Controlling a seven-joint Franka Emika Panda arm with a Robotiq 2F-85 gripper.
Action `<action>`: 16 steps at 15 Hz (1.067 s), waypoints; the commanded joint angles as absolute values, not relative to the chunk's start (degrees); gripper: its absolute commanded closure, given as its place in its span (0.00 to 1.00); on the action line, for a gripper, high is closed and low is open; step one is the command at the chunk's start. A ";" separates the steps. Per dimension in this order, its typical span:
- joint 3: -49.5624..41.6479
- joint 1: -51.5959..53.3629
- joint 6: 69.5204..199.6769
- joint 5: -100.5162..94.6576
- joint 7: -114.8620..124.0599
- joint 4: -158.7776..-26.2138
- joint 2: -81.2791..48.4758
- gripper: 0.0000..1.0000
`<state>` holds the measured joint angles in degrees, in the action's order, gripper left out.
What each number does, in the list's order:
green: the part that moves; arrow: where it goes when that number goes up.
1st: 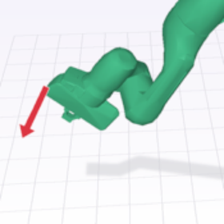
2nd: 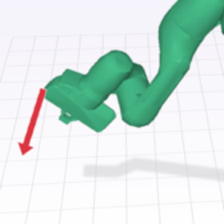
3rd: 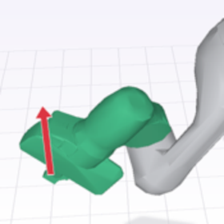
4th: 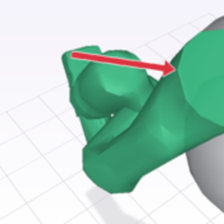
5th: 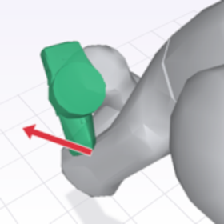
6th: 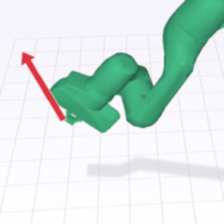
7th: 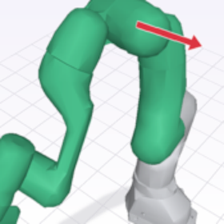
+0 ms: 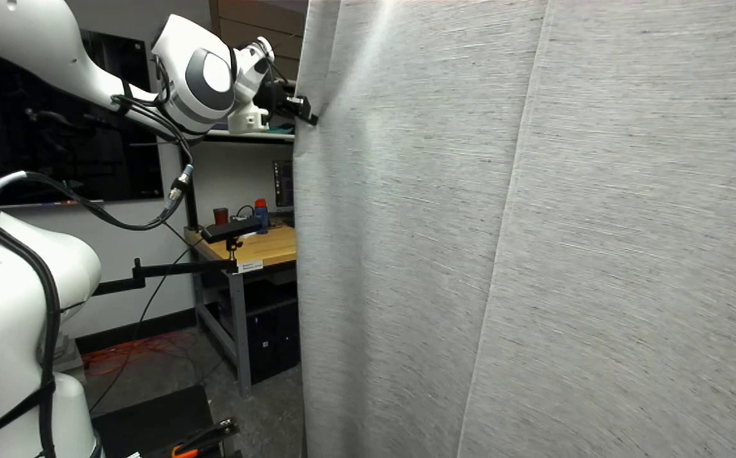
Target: Pull the curtain to the left, then to the right, then to the left fully
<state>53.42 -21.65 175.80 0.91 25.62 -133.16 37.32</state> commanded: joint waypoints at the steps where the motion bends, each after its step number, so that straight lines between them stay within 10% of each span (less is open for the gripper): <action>1: 61.83 -21.61 170.14 1.56 28.28 -133.19 37.50 1.00; 16: 82.30 -38.47 170.54 2.38 27.43 -119.43 47.94 1.00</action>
